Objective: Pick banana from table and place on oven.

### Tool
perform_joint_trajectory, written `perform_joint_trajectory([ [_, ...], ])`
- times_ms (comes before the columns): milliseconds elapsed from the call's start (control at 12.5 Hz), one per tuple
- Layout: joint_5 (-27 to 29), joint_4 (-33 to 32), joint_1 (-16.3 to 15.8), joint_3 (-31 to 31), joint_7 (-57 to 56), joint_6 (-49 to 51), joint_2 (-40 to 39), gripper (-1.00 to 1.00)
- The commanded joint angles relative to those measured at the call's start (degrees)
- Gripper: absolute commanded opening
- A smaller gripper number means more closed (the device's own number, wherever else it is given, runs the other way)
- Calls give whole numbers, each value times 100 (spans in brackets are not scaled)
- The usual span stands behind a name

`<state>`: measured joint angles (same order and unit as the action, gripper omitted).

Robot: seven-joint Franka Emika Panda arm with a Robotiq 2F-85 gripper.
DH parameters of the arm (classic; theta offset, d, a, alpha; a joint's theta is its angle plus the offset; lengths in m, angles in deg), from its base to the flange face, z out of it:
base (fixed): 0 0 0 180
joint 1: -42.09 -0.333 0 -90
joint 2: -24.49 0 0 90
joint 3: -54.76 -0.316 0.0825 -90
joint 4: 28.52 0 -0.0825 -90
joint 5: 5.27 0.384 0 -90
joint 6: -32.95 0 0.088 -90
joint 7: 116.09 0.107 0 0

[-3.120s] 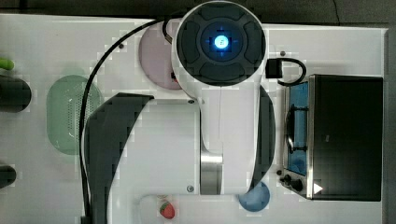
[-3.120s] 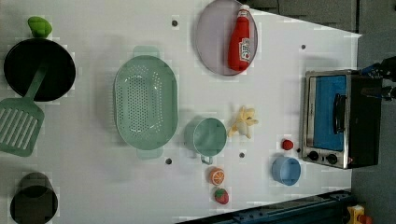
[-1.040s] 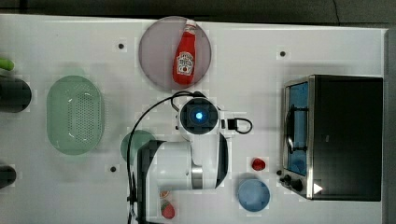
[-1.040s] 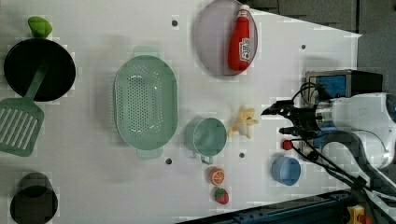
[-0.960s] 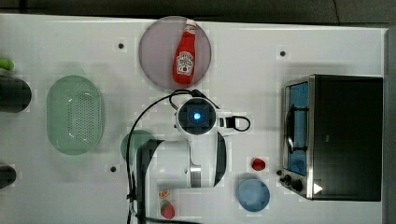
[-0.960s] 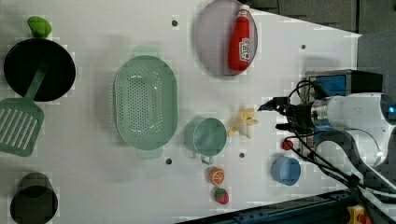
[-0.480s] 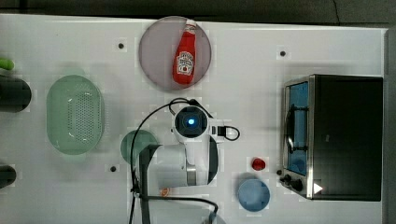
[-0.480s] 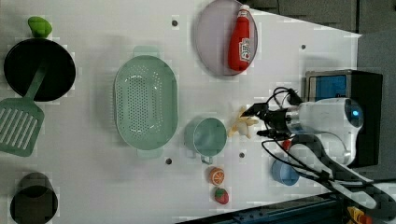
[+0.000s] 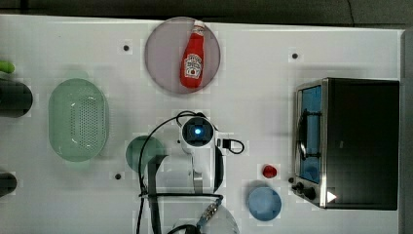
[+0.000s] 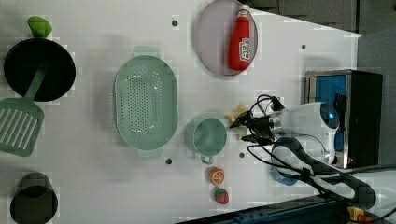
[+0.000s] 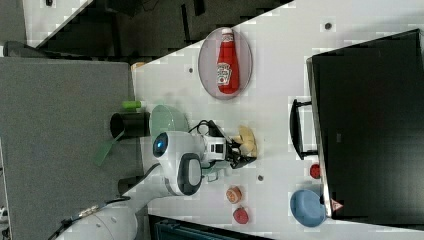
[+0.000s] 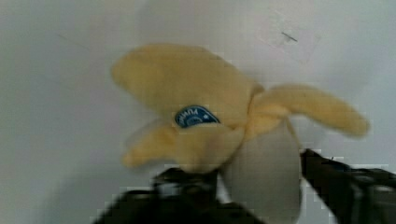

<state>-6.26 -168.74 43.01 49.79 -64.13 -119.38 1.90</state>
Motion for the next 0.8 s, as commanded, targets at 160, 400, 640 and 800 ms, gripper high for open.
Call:
perform_joint_trajectory([
  [160, -48, 105, -55, 4, 267, -194, 264, -48],
  [400, -47, 103, -54, 4, 267, -188, 419, -50],
  [640, -48, 207, -54, 0, 267, -133, 1035, -50],
  [800, -48, 289, -52, 3, 267, 230, 1636, -50],
])
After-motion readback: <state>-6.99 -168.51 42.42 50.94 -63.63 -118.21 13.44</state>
